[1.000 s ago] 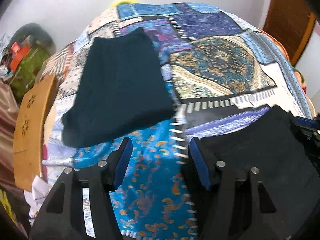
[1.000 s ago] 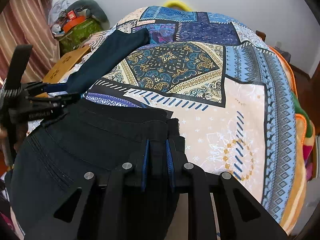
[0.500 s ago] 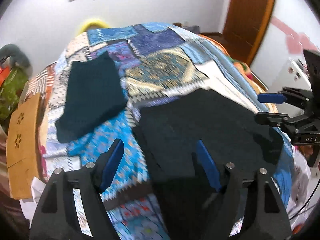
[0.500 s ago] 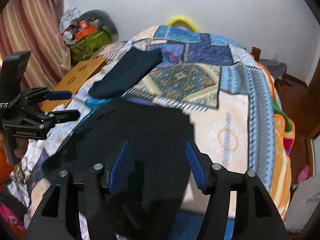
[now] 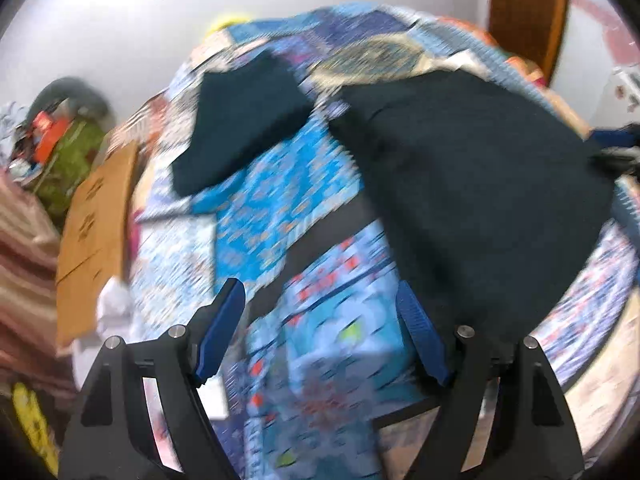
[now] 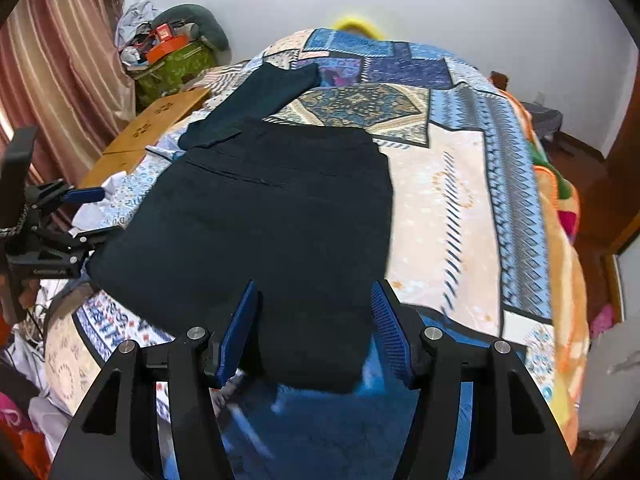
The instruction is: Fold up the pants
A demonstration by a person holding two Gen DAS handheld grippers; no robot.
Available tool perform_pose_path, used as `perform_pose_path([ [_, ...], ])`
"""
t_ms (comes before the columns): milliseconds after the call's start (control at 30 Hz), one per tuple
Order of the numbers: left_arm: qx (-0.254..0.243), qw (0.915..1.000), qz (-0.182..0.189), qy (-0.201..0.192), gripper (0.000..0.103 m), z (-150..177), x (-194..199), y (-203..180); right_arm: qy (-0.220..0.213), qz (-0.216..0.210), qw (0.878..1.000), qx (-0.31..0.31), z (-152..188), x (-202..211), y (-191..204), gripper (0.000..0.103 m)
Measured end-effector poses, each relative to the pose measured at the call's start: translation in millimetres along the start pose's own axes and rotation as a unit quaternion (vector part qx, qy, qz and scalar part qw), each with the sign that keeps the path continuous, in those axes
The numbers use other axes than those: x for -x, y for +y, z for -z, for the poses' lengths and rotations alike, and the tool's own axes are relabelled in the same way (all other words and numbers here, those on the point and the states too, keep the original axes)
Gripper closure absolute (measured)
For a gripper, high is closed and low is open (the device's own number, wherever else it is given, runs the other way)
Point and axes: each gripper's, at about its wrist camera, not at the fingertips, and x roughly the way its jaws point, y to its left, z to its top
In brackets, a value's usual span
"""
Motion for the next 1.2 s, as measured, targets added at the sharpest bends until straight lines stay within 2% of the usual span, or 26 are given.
perform_pose_path([
  [67,0.011,0.9997,-0.013,0.019,0.025,11,-7,11,-0.001,0.01,1.0,-0.012,5,6,-9,0.048],
  [133,0.028,0.9993,-0.015,0.02,0.025,14,-6,24,-0.003,0.017,0.999,-0.032,10,14,-23,0.048],
  [267,0.066,0.9975,-0.007,-0.023,0.024,3,13,44,-0.007,0.047,0.997,-0.065,11,29,-42,0.048],
  [400,0.072,0.9951,0.035,-0.058,0.024,-27,28,40,-0.019,0.027,0.997,-0.069,0,33,-43,0.047],
  [467,0.065,0.9941,0.06,-0.063,0.021,-41,30,30,-0.022,0.009,0.998,-0.066,-9,28,-39,0.043],
  [500,0.06,0.9933,0.076,-0.063,0.02,-51,28,22,-0.022,0.003,0.998,-0.065,-11,25,-37,0.036],
  [533,0.057,0.9929,0.085,-0.061,0.018,-57,25,16,-0.022,-0.003,0.998,-0.064,-14,21,-35,0.03],
  [567,0.052,0.9926,0.095,-0.055,0.017,-63,20,9,-0.019,-0.008,0.998,-0.063,-18,15,-34,0.029],
  [767,0.048,0.9886,0.142,0.015,0.017,-87,-26,-18,0.042,-0.042,0.996,-0.064,-33,-36,-35,0.029],
  [867,0.071,0.9804,0.178,0.045,0.017,-93,-49,-17,0.07,-0.07,0.992,-0.083,-35,-57,-44,0.029],
  [1000,0.106,0.9618,0.239,0.081,0.011,-98,-72,-11,0.092,-0.123,0.982,-0.111,-37,-73,-55,0.029],
  [1067,0.115,0.9567,0.252,0.09,0.003,-100,-82,-10,0.093,-0.133,0.982,-0.102,-39,-76,-53,0.028],
  [1200,0.107,0.9505,0.276,0.094,0.003,-108,-88,-14,0.098,-0.153,0.98,-0.079,-43,-82,-46,0.029],
])
